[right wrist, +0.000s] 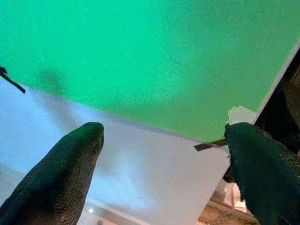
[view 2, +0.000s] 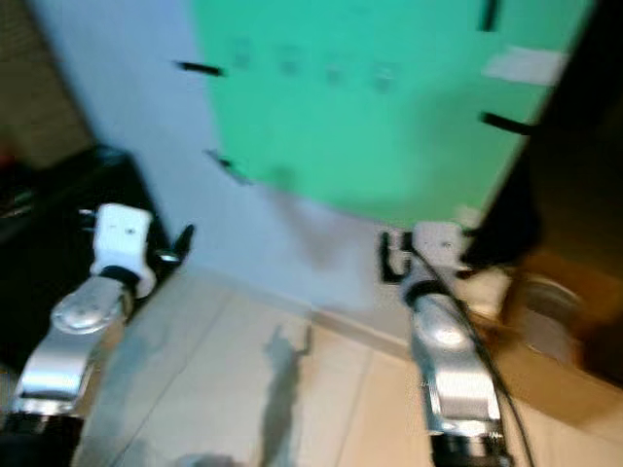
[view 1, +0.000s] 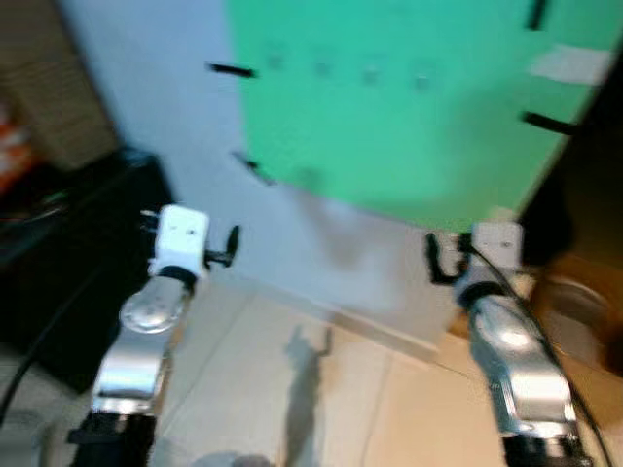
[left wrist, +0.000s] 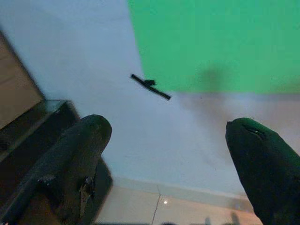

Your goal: Hang keys on a hook

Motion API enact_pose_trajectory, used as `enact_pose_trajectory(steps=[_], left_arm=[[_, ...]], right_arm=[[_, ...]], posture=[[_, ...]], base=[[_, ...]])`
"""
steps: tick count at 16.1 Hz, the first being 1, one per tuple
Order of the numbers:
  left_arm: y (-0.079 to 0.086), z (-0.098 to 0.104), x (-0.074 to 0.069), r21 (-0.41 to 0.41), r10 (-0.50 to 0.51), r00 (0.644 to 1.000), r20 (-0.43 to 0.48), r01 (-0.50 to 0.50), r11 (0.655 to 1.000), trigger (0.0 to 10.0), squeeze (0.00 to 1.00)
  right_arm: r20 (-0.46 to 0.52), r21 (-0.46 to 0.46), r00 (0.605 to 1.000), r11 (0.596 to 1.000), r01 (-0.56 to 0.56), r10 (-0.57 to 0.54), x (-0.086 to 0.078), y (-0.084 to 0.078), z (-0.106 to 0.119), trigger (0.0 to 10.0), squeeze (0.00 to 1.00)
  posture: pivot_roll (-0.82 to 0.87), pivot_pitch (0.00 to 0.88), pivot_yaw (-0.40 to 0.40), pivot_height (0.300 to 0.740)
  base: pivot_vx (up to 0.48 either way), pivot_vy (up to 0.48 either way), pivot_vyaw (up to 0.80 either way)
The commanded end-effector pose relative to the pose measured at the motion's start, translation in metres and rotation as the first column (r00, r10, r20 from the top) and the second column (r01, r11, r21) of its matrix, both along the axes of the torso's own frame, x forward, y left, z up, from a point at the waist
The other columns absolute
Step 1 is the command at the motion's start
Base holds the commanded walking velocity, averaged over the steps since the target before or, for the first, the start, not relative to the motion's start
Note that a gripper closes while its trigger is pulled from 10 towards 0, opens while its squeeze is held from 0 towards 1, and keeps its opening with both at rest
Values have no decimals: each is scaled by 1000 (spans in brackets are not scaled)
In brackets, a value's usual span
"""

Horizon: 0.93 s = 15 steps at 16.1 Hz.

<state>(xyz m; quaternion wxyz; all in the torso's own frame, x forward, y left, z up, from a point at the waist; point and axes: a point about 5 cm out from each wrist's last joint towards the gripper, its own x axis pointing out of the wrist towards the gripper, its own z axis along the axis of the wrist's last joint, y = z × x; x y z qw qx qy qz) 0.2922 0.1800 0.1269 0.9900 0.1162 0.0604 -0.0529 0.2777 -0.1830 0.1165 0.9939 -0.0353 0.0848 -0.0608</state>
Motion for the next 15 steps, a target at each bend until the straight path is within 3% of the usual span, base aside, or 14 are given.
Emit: enact_pose_trajectory(steps=[1,6,15], left_arm=[[4,3,0,18,17,1000,18,-17,1000,10000,1000],[-1,5,-2,-43,-36,999,26,37,998,10000,1000],[1,3,-3,-67,-24,999,22,26,997,10000,1000]], right_arm=[[0,19,1000,1000,-17,17,2,4,3,10000,1000],[6,12,1000,1000,-11,11,2,5,4,10000,1000],[4,-8,1000,1000,4,-4,4,3,3,10000,1000]], posture=[[-48,0,-26,740],[-55,0,-32,740],[-48,0,-42,740]], base=[[0,0,800],[0,0,800],[333,0,0]])
